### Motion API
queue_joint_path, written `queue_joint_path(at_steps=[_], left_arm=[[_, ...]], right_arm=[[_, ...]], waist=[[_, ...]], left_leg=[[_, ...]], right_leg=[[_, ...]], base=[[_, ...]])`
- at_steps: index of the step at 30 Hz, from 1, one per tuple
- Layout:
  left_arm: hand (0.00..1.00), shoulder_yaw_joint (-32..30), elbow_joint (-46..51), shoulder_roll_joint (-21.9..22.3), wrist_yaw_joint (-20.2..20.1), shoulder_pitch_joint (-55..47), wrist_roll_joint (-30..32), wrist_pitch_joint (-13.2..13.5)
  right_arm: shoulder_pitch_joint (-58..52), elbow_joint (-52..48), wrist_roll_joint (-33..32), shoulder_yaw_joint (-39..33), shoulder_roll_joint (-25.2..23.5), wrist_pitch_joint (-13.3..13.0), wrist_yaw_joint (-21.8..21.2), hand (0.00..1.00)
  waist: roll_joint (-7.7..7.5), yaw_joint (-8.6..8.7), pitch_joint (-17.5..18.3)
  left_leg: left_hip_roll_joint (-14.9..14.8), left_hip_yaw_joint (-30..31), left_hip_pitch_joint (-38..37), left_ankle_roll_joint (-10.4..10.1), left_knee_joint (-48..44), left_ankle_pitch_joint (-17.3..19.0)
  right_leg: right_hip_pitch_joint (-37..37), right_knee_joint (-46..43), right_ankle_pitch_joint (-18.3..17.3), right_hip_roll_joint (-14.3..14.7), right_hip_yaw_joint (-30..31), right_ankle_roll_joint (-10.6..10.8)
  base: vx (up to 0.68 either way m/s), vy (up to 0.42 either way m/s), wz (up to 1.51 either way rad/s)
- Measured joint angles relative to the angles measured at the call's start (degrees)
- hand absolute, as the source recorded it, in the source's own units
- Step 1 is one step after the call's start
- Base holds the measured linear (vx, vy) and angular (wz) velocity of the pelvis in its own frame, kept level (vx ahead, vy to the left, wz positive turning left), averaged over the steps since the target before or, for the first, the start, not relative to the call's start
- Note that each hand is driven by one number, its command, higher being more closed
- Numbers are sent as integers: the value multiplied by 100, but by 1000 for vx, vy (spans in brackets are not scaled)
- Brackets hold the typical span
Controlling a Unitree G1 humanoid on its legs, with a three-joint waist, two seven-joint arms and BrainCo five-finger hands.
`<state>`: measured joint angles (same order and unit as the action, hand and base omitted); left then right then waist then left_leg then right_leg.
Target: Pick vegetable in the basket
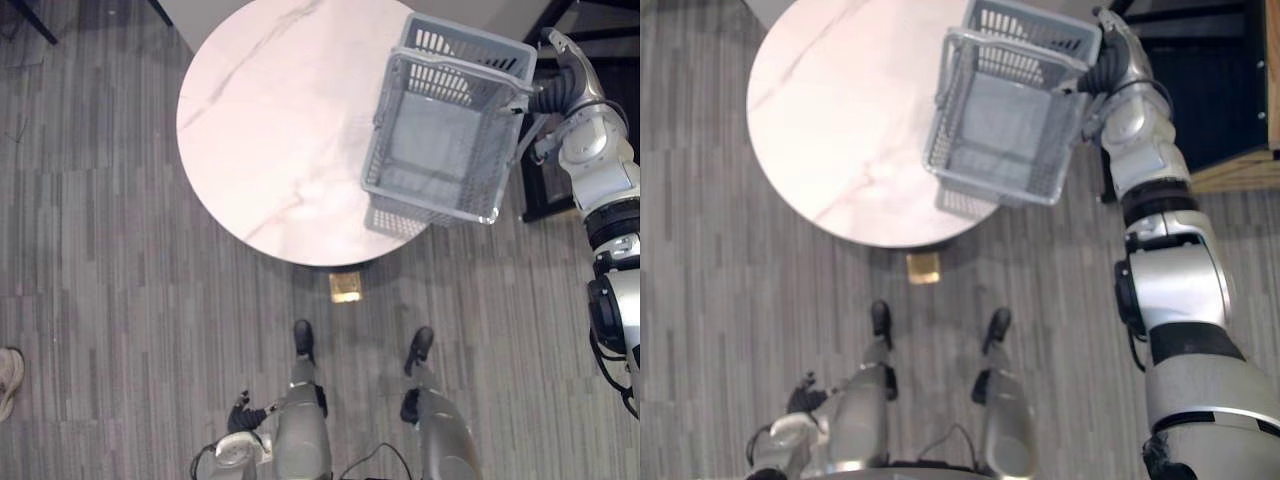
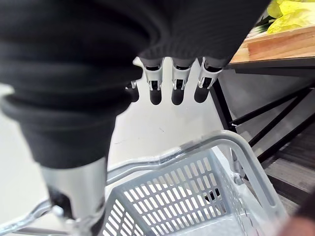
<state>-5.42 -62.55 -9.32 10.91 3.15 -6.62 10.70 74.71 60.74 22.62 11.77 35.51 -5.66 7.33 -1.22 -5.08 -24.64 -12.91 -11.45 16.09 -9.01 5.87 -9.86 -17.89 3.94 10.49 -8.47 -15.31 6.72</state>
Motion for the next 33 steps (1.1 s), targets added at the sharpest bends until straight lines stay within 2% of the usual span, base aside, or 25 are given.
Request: queue_joint_path(at_steps=[11,27,30,31,33], left_arm=[[0,7,-7,-17,7,61,-7,9],[0,121,58,-52,12,126,-216,41],[0,221,114,-72,16,138,-216,44],[0,264,120,-85,19,139,-217,49],[0,295,168,-92,21,140,-217,46]], right_arm=[[126,-97,215,68,-1,-2,-7,0],[429,513,215,102,-2,4,-7,0],[429,576,216,-22,5,8,-4,0],[431,628,218,-23,13,8,37,100],[444,718,222,-51,53,7,81,100]], waist=[[-2,-8,-1],[-7,-79,-9],[42,-79,-37],[46,-86,-43],[48,-141,-44]], left_leg=[[-26,167,166,-28,-11,-43],[13,491,550,-26,-32,-106],[22,600,637,-31,-22,-135],[27,632,676,-27,-23,-143],[34,654,681,-26,-26,-144]], right_leg=[[-4,52,0,30,-179,0],[-108,156,-1,18,-478,-1],[-110,176,-2,19,-590,-2],[-123,186,-1,18,-616,-2],[-124,185,-1,13,-621,-2]], base=[[-2,1,7],[-1,7,9],[-16,12,16],[-24,22,14],[-9,12,3]])
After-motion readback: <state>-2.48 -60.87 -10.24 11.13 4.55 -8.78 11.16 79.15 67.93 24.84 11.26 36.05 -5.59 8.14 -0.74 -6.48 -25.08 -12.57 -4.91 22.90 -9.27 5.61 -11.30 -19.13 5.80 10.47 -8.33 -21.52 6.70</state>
